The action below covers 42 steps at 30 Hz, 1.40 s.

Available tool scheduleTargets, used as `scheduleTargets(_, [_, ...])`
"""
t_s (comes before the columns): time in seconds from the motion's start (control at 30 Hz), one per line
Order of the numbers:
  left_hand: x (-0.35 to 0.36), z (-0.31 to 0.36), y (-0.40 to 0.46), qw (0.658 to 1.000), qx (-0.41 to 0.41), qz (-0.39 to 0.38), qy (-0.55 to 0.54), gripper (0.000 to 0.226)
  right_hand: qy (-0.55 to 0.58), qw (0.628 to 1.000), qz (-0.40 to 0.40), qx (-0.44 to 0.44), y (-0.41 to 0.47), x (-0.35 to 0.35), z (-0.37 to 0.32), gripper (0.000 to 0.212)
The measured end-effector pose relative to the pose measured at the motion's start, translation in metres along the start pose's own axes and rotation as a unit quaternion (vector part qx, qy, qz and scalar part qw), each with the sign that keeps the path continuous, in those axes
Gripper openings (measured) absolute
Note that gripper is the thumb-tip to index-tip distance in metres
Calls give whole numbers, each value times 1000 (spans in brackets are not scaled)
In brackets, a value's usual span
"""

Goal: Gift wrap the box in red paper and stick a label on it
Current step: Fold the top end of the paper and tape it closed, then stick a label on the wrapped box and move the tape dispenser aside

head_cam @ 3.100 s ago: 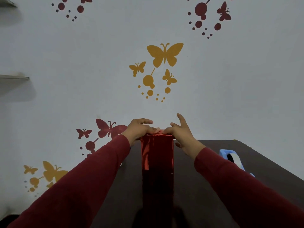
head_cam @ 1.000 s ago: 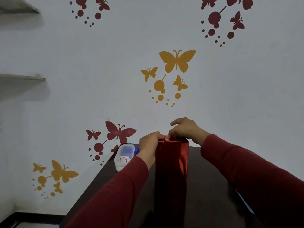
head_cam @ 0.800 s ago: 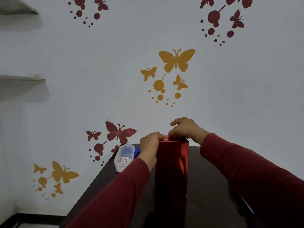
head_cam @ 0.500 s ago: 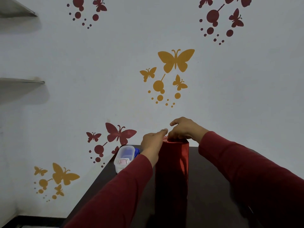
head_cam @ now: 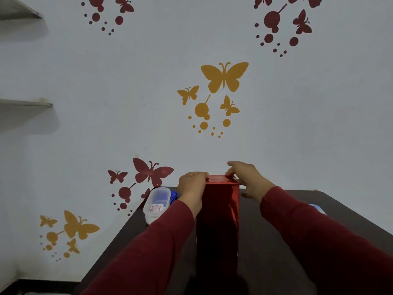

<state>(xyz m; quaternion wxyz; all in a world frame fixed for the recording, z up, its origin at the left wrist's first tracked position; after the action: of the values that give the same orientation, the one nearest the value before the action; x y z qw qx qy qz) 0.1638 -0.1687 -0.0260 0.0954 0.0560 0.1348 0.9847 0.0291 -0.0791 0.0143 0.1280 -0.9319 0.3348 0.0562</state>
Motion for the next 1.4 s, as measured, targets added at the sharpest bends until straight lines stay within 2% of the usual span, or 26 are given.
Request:
scheduleTargets(0.07, [2, -2, 2, 1000, 6, 1, 19, 9, 5, 1000, 6, -12, 7, 6, 5, 31])
scheduleTargets(0.2, [4, 0, 4, 997, 34, -4, 73, 18, -25, 999, 1, -26, 16, 16, 11, 44])
scheduleTargets(0.27, [4, 2, 2, 998, 19, 6, 56, 20, 13, 1000, -2, -25, 26, 16, 19, 44])
scheduleTargets(0.33, [0, 3, -4, 1000, -6, -1, -9, 27, 74, 997, -2, -35, 27, 13, 23, 36])
scheduleTargets(0.43, [-8, -12, -14, 982, -5, -108, -158, 59, 193, 978, -66, -52, -2, 11, 39, 30])
scheduleTargets(0.5, [-21, -28, -29, 970, 59, -184, -150, 65, 215, 965, -114, -101, -11, 11, 67, 33])
scheduleTargets(0.53, [-28, -43, -35, 968, 85, -199, -124, 68, 216, 964, -112, -108, -8, 12, 87, 41])
scheduleTargets(0.6, [-39, -73, -46, 962, 93, -238, -96, 79, 196, 968, -103, -115, -7, 14, 127, 72])
scheduleTargets(0.67, [-41, -91, -57, 960, 98, -253, -71, 69, 182, 971, -105, -113, -5, 19, 152, 77])
scheduleTargets(0.83, [-36, -80, -50, 980, 92, -174, -31, 48, 196, 977, -18, -82, -3, 23, 135, 37])
scheduleTargets(0.93, [-30, -73, -45, 987, -32, -155, 7, 40, 144, 989, -32, 27, 9, 22, 131, 46])
scheduleTargets(0.97, [-29, -76, -45, 985, -92, -146, 14, 39, 131, 989, -41, 55, 13, 21, 136, 47])
scheduleTargets(1.03, [-27, -85, -47, 977, -156, -141, 29, 43, 112, 989, -35, 90, 18, 21, 148, 43])
scheduleTargets(1.2, [-24, -106, -40, 976, -144, -132, 100, 45, 84, 988, 8, 132, 18, 24, 158, 42])
scheduleTargets(1.33, [-30, -103, -41, 973, -158, -142, 91, 41, 20, 988, 30, 147, 36, 21, 167, 72])
scheduleTargets(1.4, [-39, -100, -39, 971, -163, -163, 62, 37, -72, 990, 57, 107, 1, 21, 143, 56])
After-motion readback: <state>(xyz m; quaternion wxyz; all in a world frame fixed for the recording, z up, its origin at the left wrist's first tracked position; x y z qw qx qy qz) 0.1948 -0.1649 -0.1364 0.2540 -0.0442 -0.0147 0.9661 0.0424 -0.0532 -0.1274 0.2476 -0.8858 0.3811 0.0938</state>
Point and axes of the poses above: each hand's wrist, its own y-axis towards the middle knuckle, its own x-axis out of the palm, z = x × y, the point moved 2 cm from there along y, towards the middle knuckle, and after that the axes turned 13 degrees about x, right-handed, at the moved point
